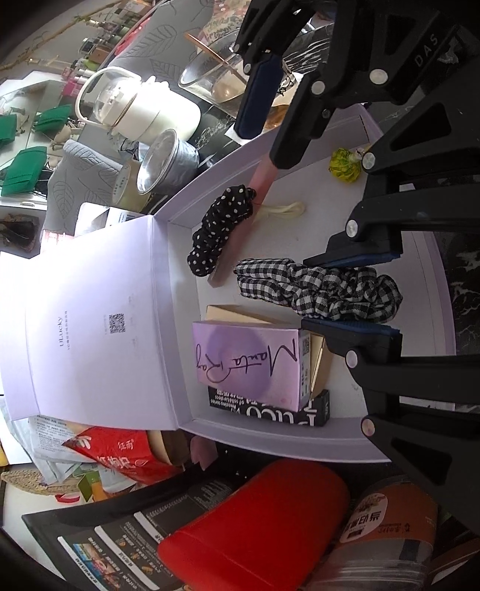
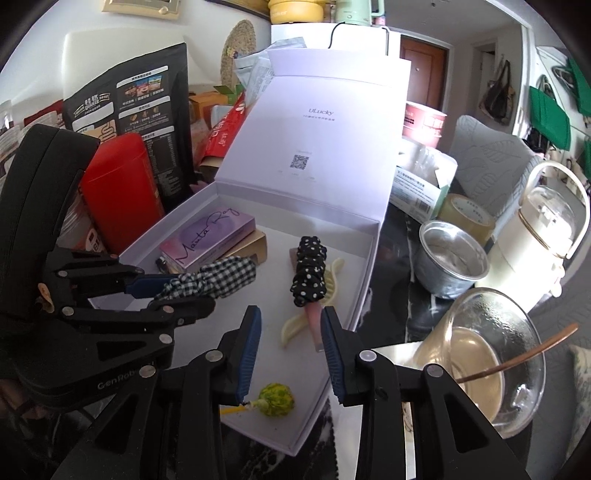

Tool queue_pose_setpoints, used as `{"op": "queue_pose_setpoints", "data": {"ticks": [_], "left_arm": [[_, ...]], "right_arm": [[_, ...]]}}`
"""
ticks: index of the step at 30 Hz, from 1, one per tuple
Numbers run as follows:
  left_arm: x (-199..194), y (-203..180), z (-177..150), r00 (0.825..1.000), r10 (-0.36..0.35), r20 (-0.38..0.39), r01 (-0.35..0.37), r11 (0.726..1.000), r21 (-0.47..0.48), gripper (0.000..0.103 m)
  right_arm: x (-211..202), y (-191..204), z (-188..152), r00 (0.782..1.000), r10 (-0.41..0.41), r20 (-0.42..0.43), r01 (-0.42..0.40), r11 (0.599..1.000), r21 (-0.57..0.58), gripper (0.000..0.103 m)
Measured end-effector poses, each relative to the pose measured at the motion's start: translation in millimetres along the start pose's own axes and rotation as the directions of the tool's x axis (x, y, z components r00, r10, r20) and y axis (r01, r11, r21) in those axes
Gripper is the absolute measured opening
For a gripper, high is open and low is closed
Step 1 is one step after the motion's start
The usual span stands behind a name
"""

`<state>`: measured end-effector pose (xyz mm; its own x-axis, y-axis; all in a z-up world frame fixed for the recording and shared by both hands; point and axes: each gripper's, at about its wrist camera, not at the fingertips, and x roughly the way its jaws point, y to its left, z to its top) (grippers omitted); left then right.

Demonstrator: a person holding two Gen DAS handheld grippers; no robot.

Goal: Organize rigid objects
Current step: 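Lower and release the gingham scrunchie with the left tool while the right tool releases the lollipop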

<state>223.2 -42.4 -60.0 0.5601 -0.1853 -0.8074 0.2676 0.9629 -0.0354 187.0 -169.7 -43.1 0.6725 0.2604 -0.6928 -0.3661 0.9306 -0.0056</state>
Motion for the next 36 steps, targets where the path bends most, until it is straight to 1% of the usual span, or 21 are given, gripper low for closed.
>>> {"op": "queue_pose_setpoints", "data": {"ticks": [1, 7, 9, 11, 16, 17, 18, 19, 20, 21, 23, 30, 36], "left_arm": [[-2, 1, 0, 1.0, 0.003, 0.008, -0.003, 1.0, -0.002, 0.024], [-14, 0, 6, 0.998, 0.025, 0.051, -0.025, 1.0, -0.005, 0.024], [-16, 1, 8, 0.999, 0.008, 0.05, -0.007, 1.0, -0.016, 0.024], [-17, 2, 11, 0.999, -0.008, 0.039, 0.009, 0.999, -0.033, 0.025], [-16, 2, 14, 1.0, 0.004, 0.016, -0.004, 0.999, -0.042, 0.027], [-15, 2, 14, 1.0, 0.009, 0.011, -0.008, 0.999, -0.043, 0.032], [-15, 2, 14, 1.0, 0.018, 0.008, -0.018, 0.999, -0.043, 0.043], [-15, 2, 14, 0.999, 0.032, 0.007, -0.031, 0.998, -0.047, 0.051], [-17, 3, 13, 0.999, 0.042, 0.007, -0.042, 0.998, -0.056, 0.069], [-18, 4, 13, 0.999, 0.04, 0.013, -0.039, 0.997, -0.062, 0.077], [-23, 6, 13, 0.999, 0.034, 0.026, -0.032, 0.997, -0.072, 0.078], [-41, 7, 15, 0.997, 0.057, 0.056, -0.053, 0.995, -0.08, 0.078], [-63, 15, 15, 0.992, 0.085, 0.089, -0.077, 0.992, -0.097, 0.078]], "right_arm": [[-1, 0, 0, 1.0, -0.002, -0.001, 0.002, 1.0, 0.002, 0.036], [-9, 0, 0, 1.0, -0.014, 0.007, 0.014, 1.0, 0.005, 0.036], [-12, -1, 1, 1.0, -0.019, 0.01, 0.019, 1.0, 0.008, 0.037], [-15, -2, 2, 1.0, -0.023, 0.013, 0.023, 1.0, 0.011, 0.04], [-20, -4, 4, 0.999, -0.04, 0.014, 0.04, 0.999, 0.021, 0.041], [-21, -4, 4, 0.999, -0.042, 0.015, 0.042, 0.999, 0.022, 0.041], [-22, -5, 4, 0.999, -0.047, 0.014, 0.047, 0.999, 0.021, 0.041], [-23, -5, 4, 0.998, -0.055, 0.012, 0.055, 0.998, 0.02, 0.041], [-23, -5, 4, 0.998, -0.061, 0.01, 0.061, 0.998, 0.019, 0.041], [-23, -5, 4, 0.998, -0.069, 0.007, 0.069, 0.997, 0.016, 0.041], [-24, -6, 4, 0.998, -0.07, 0.006, 0.069, 0.997, 0.018, 0.041], [-32, -4, 8, 0.997, -0.078, 0.018, 0.078, 0.997, 0.018, 0.041], [-44, 0, 13, 0.997, -0.065, 0.042, 0.064, 0.997, 0.034, 0.045]]}}
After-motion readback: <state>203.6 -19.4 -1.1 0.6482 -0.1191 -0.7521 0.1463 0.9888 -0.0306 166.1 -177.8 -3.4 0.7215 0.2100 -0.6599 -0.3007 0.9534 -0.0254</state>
